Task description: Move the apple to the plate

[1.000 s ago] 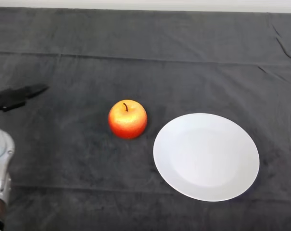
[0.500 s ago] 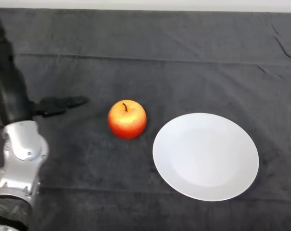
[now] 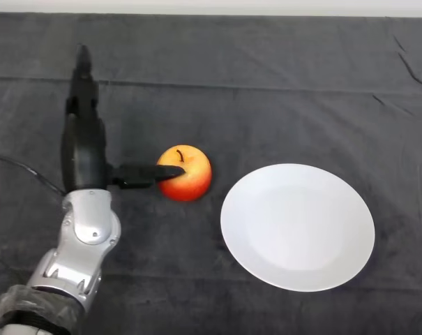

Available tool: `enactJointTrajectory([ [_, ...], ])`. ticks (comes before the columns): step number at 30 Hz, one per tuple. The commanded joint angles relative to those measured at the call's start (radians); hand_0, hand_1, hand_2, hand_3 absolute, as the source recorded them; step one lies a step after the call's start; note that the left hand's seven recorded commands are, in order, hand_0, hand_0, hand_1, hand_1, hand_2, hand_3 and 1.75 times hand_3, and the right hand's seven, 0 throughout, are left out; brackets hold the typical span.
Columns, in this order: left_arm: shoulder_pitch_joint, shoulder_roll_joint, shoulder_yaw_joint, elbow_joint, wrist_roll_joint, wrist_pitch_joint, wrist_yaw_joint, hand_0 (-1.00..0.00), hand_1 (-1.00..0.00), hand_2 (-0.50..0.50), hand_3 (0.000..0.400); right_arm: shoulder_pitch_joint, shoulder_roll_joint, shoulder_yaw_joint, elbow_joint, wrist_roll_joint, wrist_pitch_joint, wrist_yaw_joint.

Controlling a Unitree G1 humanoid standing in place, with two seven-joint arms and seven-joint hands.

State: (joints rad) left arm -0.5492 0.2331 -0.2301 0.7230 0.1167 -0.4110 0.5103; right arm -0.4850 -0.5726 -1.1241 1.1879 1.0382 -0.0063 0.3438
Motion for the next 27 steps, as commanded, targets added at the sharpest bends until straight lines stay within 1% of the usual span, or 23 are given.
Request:
enactJointTrajectory([
  [1, -0.059, -0.003, -0.015, 0.037, -0.011, 0.005, -0.004, 0.00, 0.00, 0.00, 0.000, -0.010, 0.001, -0.0044, -0.026, 0.0086, -0.005, -0.0047],
  [9, -0.109, -0.022, -0.083, 0.159, -0.045, -0.031, -0.014, 0.00, 0.00, 0.00, 0.000, -0.010, 0.000, -0.0048, -0.025, 0.0090, -0.005, -0.0045],
  [15, -0.147, -0.045, -0.128, 0.243, -0.074, -0.037, -0.019, 0.00, 0.00, 0.00, 0.000, -0.010, -0.001, -0.0052, -0.023, 0.0094, -0.005, -0.0038],
  [20, -0.171, -0.059, -0.164, 0.296, -0.103, -0.038, -0.026, 0.00, 0.00, 0.00, 0.000, -0.011, -0.002, -0.0057, -0.022, 0.0098, -0.005, -0.0031],
  [27, -0.192, -0.063, -0.200, 0.351, -0.141, -0.044, -0.046, 0.00, 0.00, 0.00, 0.000, -0.011, -0.003, -0.0064, -0.019, 0.0103, -0.005, -0.0019],
])
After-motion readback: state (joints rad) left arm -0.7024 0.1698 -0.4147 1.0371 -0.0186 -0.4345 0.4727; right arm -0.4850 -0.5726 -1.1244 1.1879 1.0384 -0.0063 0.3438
